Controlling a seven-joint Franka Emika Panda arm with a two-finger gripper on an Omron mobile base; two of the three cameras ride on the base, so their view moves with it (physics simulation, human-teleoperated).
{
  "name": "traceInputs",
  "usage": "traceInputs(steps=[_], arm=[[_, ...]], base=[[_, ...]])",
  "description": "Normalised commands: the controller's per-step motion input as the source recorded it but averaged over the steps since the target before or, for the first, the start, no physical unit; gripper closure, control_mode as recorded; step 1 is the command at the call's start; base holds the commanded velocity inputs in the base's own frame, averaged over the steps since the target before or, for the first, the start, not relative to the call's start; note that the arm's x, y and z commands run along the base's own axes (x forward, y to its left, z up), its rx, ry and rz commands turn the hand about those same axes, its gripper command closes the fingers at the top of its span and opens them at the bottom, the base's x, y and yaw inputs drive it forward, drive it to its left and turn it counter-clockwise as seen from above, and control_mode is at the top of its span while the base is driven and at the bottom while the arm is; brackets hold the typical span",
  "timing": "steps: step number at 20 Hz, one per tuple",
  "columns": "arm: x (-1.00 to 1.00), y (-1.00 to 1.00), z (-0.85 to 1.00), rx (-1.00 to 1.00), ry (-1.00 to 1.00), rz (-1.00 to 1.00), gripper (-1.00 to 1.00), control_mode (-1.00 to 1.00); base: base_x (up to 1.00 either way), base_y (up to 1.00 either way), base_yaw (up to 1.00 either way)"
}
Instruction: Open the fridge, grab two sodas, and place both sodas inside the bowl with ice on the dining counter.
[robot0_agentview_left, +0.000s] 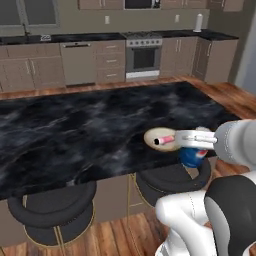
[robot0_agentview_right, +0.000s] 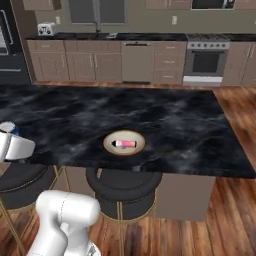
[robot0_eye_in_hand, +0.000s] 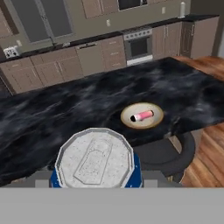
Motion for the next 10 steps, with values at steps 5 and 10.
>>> traceInputs(steps=[5, 10], arm=[[0.0, 0.0, 0.0, 0.0, 0.0, 0.0, 1.0, 1.0], [0.0, 0.0, 0.0, 0.0, 0.0, 0.0, 1.0, 1.0]], base=[[0.74, -0.56, 0.38], [0.71, -0.6, 0.37]])
